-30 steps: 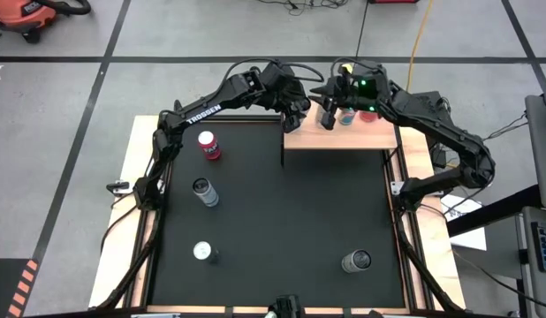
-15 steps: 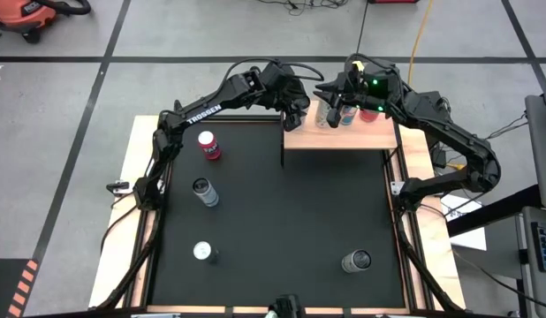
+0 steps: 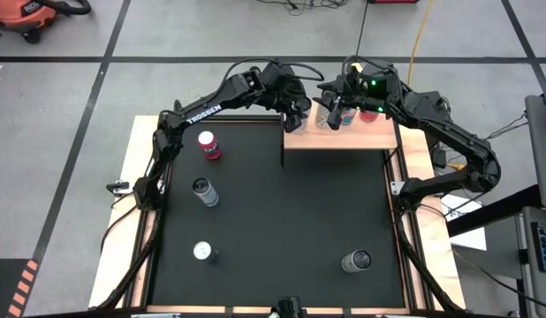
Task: Place canned beverage on shelf
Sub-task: Put the bottom white blue soda can on the shelf
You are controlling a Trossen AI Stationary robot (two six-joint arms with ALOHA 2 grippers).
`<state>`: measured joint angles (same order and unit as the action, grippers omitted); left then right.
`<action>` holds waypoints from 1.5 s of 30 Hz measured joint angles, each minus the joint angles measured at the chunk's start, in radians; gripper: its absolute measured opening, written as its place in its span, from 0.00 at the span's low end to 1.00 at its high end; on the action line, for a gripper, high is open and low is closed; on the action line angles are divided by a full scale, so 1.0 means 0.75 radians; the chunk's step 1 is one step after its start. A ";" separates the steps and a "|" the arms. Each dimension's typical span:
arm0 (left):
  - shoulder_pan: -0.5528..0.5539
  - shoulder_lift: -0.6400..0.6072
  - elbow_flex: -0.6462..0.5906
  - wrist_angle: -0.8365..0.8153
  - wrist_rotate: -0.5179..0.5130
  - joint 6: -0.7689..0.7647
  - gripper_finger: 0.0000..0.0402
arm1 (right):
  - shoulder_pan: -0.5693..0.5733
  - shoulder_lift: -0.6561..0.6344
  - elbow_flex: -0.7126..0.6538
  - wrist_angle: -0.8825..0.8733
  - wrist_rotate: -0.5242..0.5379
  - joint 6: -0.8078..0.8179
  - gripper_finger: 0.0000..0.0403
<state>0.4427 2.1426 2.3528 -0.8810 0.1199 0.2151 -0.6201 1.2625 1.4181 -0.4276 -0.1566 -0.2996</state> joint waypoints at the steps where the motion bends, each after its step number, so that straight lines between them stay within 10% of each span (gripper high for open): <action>1: -0.001 0.000 0.000 0.000 0.007 0.000 0.69 | 0.000 0.000 0.000 -0.010 0.000 0.000 0.43; 45: -0.034 -0.001 0.000 0.016 -0.106 -0.033 0.69 | 0.096 -0.029 0.001 -0.002 -0.419 0.103 0.45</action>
<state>0.4172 2.1418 2.3528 -0.8692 0.0402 0.1905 -0.5484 1.2411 1.4185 -0.4294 -0.4709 -0.2223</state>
